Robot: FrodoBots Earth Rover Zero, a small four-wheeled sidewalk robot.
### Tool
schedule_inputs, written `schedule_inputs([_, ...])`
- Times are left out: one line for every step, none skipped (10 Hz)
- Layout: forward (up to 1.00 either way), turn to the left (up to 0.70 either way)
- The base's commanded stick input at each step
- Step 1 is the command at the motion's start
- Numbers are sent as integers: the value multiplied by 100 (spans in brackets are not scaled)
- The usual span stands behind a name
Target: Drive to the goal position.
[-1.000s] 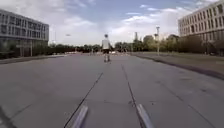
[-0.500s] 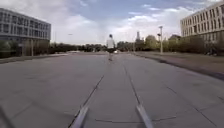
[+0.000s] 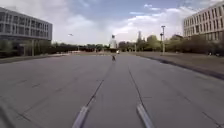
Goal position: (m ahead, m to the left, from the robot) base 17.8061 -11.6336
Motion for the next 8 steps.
schedule_inputs([70,-14])
schedule_inputs([70,-14])
schedule_inputs([70,-14])
schedule_inputs([70,-14])
schedule_inputs([70,-14])
schedule_inputs([70,-14])
schedule_inputs([70,-14])
schedule_inputs([70,-14])
